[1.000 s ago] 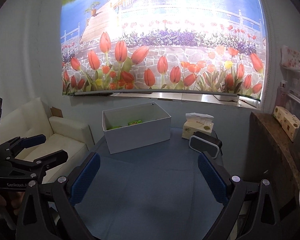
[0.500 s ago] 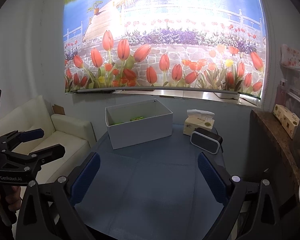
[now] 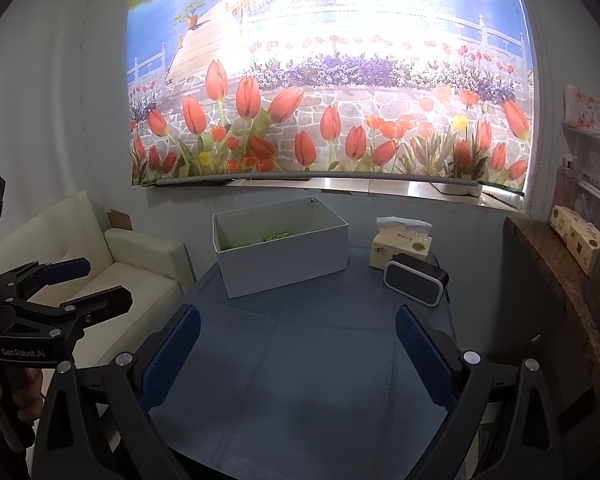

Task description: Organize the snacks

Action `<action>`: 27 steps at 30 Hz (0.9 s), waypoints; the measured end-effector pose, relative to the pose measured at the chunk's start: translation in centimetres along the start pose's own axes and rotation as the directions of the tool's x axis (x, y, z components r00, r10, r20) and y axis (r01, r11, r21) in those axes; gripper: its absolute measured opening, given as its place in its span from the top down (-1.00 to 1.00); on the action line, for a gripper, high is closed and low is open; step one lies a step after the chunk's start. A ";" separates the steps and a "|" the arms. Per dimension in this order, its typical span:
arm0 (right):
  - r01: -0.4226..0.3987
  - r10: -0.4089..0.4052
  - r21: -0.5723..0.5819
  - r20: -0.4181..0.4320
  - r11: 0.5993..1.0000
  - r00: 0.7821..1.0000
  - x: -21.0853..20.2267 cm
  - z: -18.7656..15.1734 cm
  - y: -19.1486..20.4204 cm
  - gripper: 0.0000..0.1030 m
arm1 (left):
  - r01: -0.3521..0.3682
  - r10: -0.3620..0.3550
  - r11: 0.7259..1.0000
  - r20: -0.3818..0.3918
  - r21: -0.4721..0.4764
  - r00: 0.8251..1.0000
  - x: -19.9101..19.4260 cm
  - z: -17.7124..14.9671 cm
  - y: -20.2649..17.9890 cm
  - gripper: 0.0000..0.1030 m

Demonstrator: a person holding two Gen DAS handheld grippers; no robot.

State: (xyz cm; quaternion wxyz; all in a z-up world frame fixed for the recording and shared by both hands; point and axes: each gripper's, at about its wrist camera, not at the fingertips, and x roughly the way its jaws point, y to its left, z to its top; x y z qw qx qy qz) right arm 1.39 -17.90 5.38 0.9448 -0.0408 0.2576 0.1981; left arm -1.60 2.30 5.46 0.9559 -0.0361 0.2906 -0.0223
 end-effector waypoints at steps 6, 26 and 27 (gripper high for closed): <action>-0.008 0.008 0.005 -0.004 1.000 1.000 0.0 -0.1 0.0 -0.95 | 0.004 -0.004 1.000 -0.004 0.006 1.000 0.1 0.1 0.0 -1.00; -0.034 0.033 0.029 0.012 0.999 0.999 -0.2 -0.1 -0.2 -1.00 | 0.029 -0.029 1.000 0.010 0.009 1.000 -0.4 0.2 -0.2 -1.00; -0.035 0.034 0.025 0.012 0.999 0.999 -0.2 -0.1 -0.2 -1.00 | 0.028 -0.028 1.000 0.011 0.011 1.000 -0.4 0.2 -0.2 -1.00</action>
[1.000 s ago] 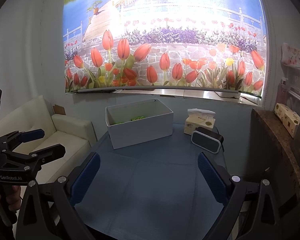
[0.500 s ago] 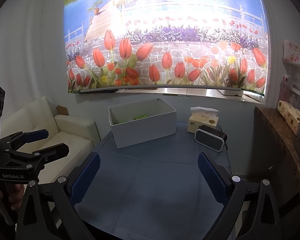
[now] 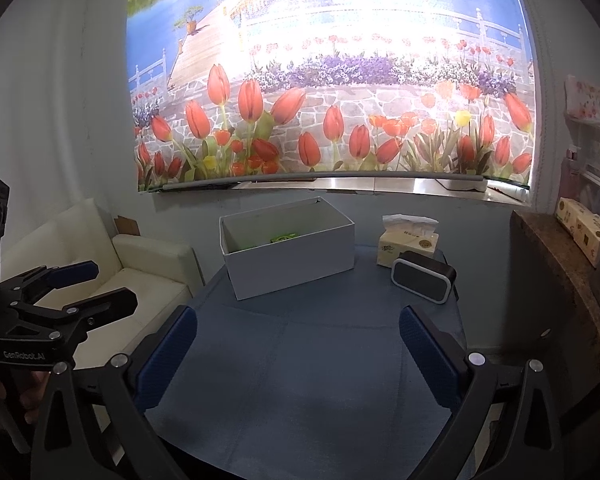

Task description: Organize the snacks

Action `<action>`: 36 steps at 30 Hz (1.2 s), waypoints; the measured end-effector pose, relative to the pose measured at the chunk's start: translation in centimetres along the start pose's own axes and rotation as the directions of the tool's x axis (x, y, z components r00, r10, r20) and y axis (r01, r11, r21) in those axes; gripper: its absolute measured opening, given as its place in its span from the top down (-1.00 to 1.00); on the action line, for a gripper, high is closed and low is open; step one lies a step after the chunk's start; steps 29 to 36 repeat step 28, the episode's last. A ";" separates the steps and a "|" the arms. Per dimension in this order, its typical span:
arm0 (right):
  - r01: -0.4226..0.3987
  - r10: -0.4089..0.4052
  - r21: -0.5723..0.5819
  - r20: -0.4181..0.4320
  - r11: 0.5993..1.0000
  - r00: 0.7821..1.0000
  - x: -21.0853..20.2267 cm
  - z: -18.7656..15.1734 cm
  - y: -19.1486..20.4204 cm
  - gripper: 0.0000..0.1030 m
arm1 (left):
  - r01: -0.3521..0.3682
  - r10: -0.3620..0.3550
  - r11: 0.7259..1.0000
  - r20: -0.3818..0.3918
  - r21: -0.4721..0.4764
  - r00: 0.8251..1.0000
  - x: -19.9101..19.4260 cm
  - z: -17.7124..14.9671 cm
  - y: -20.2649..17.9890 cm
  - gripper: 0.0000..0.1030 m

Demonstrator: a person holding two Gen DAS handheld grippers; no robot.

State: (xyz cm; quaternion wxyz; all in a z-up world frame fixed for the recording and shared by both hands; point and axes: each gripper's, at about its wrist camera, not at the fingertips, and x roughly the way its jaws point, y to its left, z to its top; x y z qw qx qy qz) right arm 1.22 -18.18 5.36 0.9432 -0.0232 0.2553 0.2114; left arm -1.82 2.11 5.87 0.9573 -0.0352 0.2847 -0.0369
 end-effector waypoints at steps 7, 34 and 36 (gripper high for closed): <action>-0.001 0.001 -0.008 0.003 1.000 1.000 -0.1 -0.1 0.2 -1.00 | -0.003 0.003 1.000 -0.003 0.005 1.000 0.0 0.1 0.0 -1.00; -0.011 0.011 -0.008 -0.005 1.000 1.000 -0.1 -0.3 0.2 -1.00 | 0.026 -0.026 1.000 -0.003 -0.002 1.000 -0.2 0.2 -0.1 -1.00; -0.011 0.011 -0.008 -0.005 1.000 1.000 -0.1 -0.3 0.2 -1.00 | 0.026 -0.026 1.000 -0.003 -0.002 1.000 -0.2 0.2 -0.1 -1.00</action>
